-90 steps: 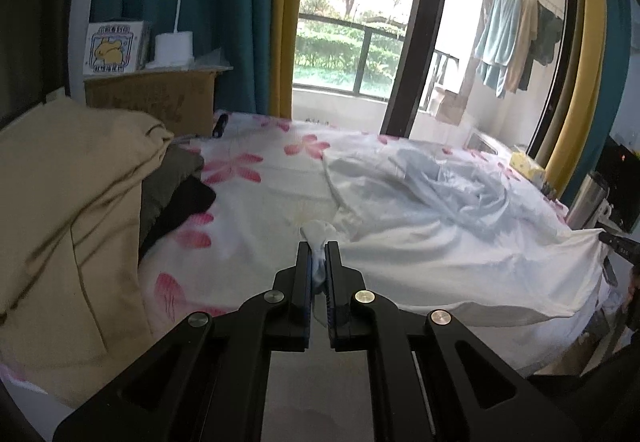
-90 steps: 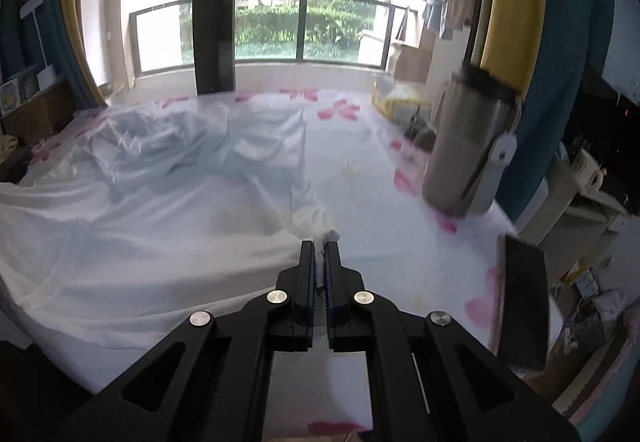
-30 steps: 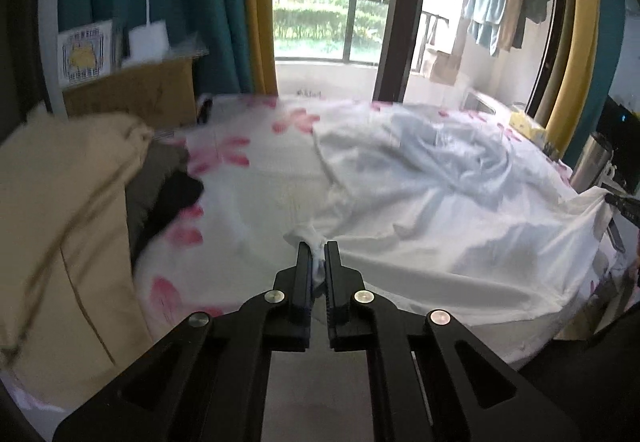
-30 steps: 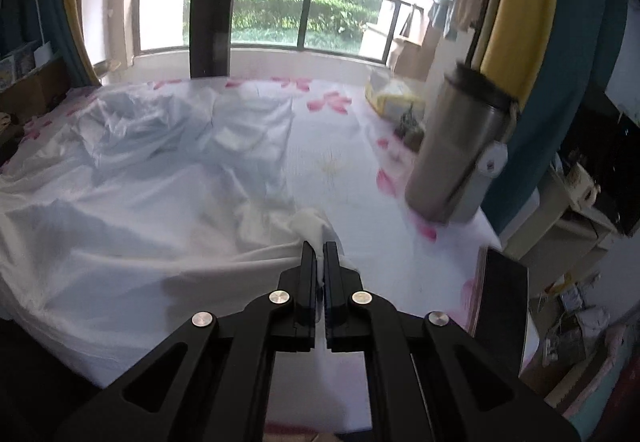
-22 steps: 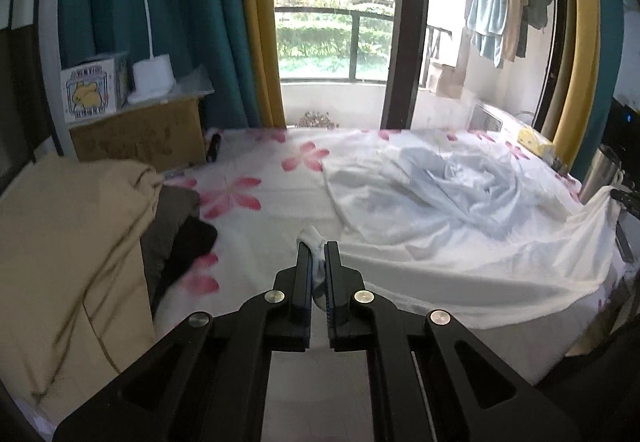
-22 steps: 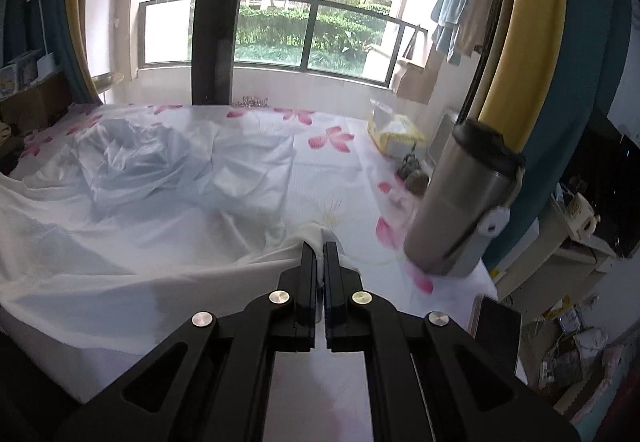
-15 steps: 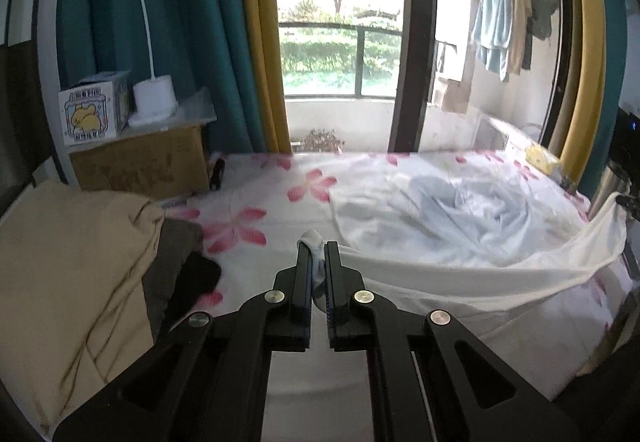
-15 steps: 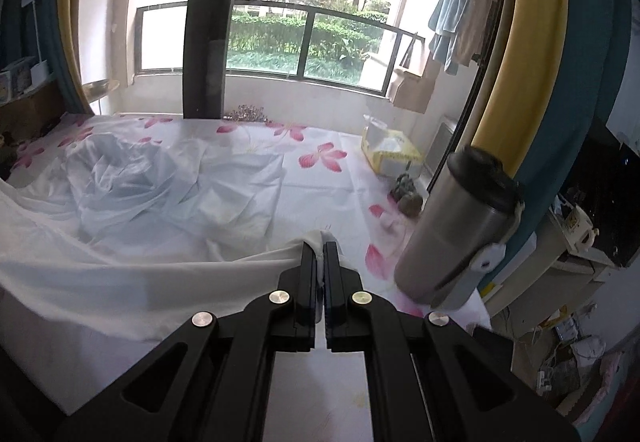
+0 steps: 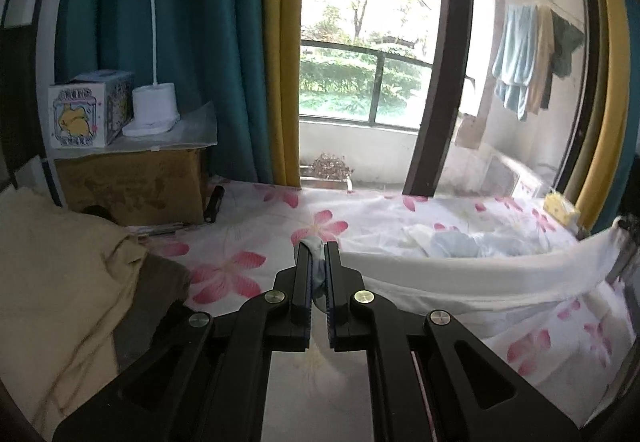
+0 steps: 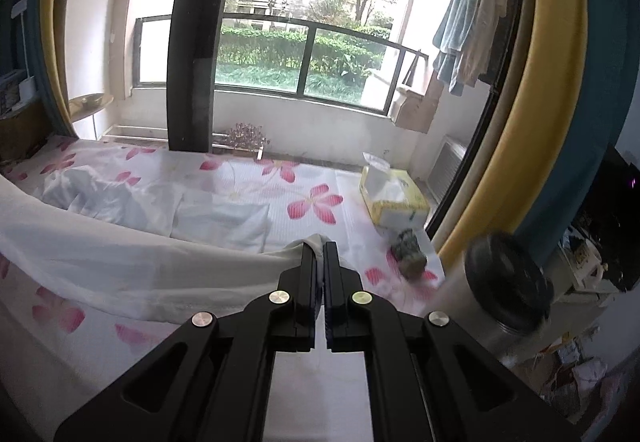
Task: Fold large clothes
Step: 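Carry the held hem over the coat bundle toward the collar end with both grippers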
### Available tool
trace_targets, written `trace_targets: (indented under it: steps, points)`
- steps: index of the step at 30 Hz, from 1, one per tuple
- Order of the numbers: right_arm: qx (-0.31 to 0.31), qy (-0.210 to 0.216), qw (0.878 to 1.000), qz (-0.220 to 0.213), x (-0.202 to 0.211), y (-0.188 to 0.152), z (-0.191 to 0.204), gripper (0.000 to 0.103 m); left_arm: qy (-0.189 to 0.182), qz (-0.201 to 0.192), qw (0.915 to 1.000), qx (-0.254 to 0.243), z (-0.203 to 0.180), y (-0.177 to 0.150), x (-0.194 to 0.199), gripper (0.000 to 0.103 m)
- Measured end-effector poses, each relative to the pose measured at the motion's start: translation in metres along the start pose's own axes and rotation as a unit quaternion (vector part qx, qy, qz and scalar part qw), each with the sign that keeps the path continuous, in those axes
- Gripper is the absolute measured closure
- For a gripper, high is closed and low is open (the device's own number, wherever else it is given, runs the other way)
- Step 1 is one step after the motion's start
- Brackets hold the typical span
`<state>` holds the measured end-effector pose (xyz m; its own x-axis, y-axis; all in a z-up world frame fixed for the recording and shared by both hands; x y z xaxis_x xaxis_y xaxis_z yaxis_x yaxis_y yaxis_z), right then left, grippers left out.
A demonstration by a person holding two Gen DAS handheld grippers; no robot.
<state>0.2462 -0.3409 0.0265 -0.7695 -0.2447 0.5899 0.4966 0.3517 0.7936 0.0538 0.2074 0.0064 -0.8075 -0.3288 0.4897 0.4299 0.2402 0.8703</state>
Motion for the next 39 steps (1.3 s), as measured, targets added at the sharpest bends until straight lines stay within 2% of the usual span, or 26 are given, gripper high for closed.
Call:
trace_targets:
  steps: [5,13,19,29,36,38,39]
  points:
    - [0.014,-0.015,1.000,-0.007,-0.025,0.019,0.004,0.100,-0.003,-0.002,0.9995,0.031,-0.002,0.010,-0.030,0.097]
    - [0.012,-0.020,1.000,0.001,-0.075,0.038,-0.001,0.100,0.001,0.007,0.9999,0.011,-0.009,0.028,-0.083,0.097]
    - [0.012,-0.018,1.000,0.019,-0.108,0.047,-0.007,0.100,0.000,0.028,0.9996,0.006,-0.013,0.031,-0.124,0.097]
    - [-0.005,-0.010,0.998,0.063,-0.162,0.036,-0.012,0.100,0.007,0.081,0.9966,0.012,-0.011,0.014,-0.184,0.097]
    - [-0.010,-0.015,0.996,0.088,-0.186,0.023,-0.011,0.100,0.007,0.112,0.9934,0.023,-0.010,-0.002,-0.211,0.097]
    - [-0.015,-0.022,0.996,0.088,-0.189,0.023,-0.014,0.099,0.002,0.120,0.9922,0.033,-0.009,-0.002,-0.215,0.089]
    - [-0.019,-0.022,0.996,0.088,-0.189,0.023,-0.015,0.094,0.001,0.117,0.9923,0.040,-0.008,-0.001,-0.212,0.084]
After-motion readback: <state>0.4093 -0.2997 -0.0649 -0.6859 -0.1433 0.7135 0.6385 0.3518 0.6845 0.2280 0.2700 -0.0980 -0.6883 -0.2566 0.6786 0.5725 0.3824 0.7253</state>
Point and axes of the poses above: each gripper's, at about its wrist camera, not at the fingertips, and x roughly against the way its jaws point, z to its left, y to its top, the point moved 4 cm from there along -x, roughly the way its jaws point, and after that the axes turned 8 degrees about y, right-handed, at the moved point
